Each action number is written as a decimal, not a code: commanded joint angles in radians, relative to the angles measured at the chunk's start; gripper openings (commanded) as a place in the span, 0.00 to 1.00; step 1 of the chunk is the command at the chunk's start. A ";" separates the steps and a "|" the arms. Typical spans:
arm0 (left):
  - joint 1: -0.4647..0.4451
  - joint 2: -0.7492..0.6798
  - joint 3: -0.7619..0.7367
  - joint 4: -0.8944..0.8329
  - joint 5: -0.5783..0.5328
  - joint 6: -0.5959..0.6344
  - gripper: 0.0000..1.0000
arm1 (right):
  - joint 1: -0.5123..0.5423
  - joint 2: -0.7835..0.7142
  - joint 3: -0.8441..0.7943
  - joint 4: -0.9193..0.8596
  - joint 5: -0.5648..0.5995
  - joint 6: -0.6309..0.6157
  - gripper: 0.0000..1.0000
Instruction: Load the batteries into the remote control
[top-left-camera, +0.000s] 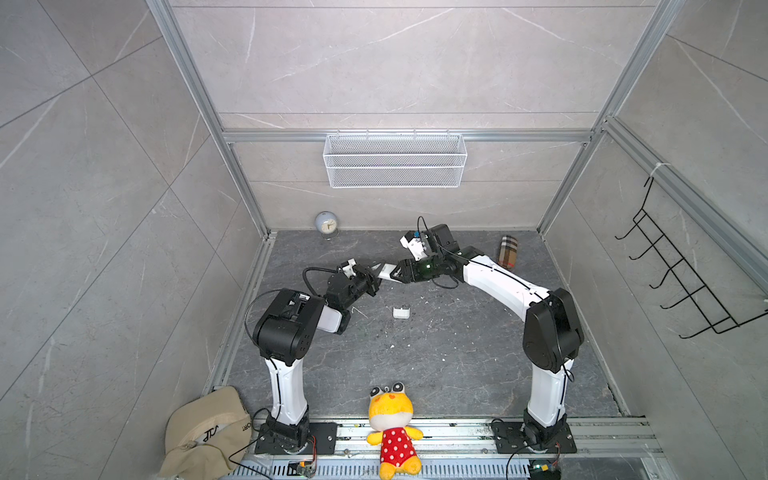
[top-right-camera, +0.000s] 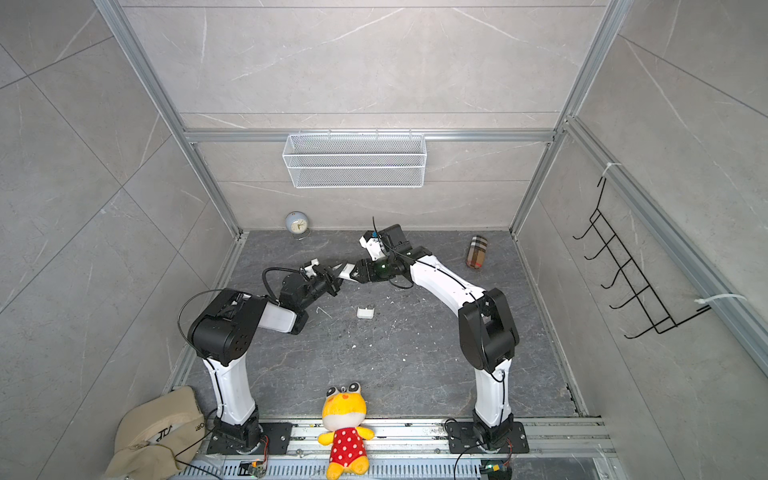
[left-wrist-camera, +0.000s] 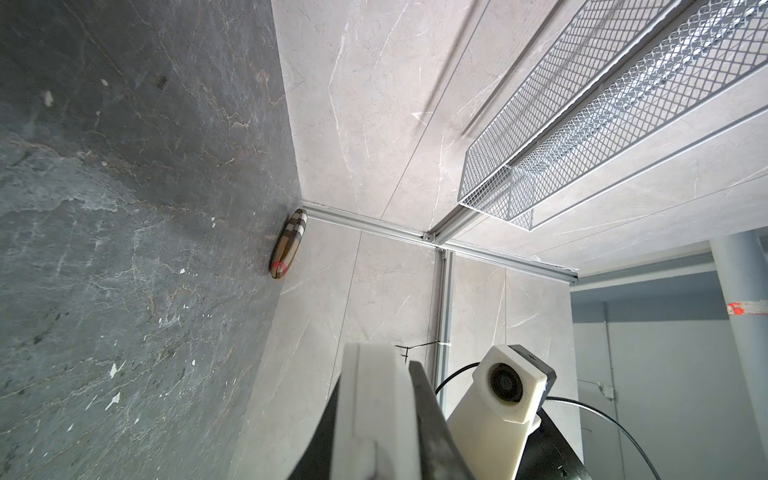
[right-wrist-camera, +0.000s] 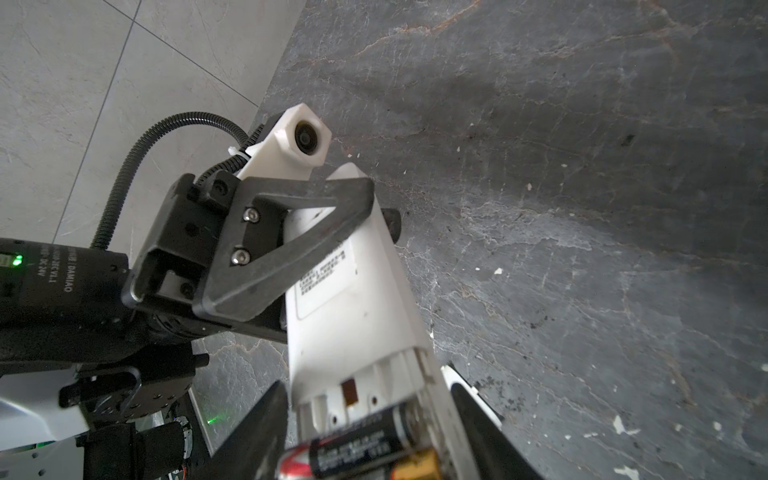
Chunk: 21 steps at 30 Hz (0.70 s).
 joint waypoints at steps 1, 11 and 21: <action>0.003 -0.023 0.014 0.073 -0.011 -0.009 0.05 | 0.001 -0.016 -0.008 0.011 -0.012 -0.003 0.57; 0.001 -0.027 0.024 0.073 0.004 -0.005 0.05 | 0.001 -0.007 -0.011 0.018 -0.027 0.008 0.49; 0.001 -0.034 0.033 0.073 0.001 -0.005 0.05 | 0.001 -0.002 -0.014 0.018 -0.028 0.013 0.50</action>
